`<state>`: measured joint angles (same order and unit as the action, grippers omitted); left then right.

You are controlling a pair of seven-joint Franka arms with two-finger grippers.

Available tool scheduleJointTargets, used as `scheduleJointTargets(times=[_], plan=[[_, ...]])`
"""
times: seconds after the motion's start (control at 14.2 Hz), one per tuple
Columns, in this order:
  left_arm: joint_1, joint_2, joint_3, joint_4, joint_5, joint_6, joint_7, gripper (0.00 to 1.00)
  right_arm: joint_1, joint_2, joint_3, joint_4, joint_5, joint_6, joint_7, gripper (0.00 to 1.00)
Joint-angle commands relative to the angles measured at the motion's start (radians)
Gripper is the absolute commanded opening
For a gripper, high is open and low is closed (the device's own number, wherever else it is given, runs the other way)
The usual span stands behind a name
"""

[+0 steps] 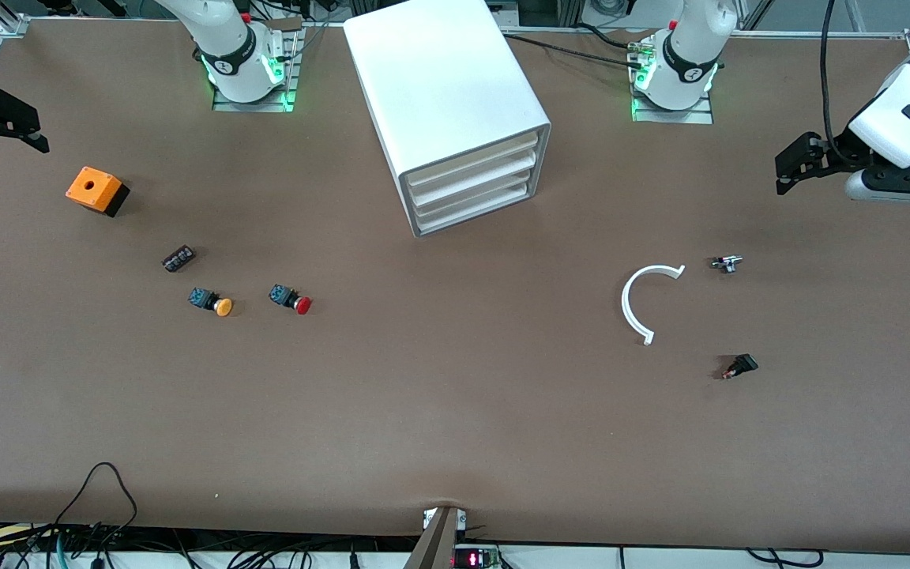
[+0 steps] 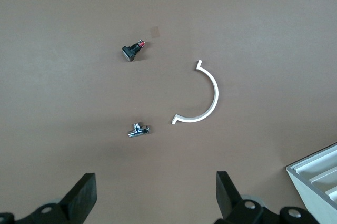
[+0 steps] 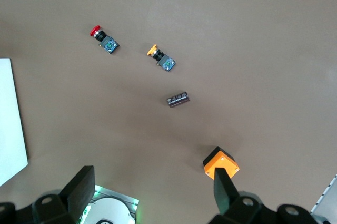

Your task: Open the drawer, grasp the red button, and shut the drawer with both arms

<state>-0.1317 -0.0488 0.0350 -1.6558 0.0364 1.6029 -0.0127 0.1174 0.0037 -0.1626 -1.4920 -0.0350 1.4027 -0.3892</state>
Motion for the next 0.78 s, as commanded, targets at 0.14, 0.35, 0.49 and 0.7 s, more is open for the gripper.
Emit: scheduleJointTargets(times=[0.14, 0.35, 0.49, 0.7], plan=[[0.001, -0.011, -0.012, -0.002, 0.002, 0.008, 0.01, 1.0, -0.005, -0.01, 0.008, -0.013, 0.006, -0.007, -0.014, 1.0], [0.001, -0.009, -0.013, -0.001, 0.004, -0.012, 0.007, 1.0, -0.001, -0.01, 0.011, -0.011, 0.006, -0.007, -0.013, 1.0], [0.003, -0.009, -0.01, 0.011, 0.0, -0.017, 0.011, 1.0, -0.001, -0.01, 0.011, -0.011, 0.006, -0.007, -0.013, 1.0], [0.007, 0.01, -0.009, 0.022, 0.002, -0.031, 0.007, 1.0, -0.001, -0.01, 0.011, -0.011, 0.006, -0.007, -0.013, 1.0]])
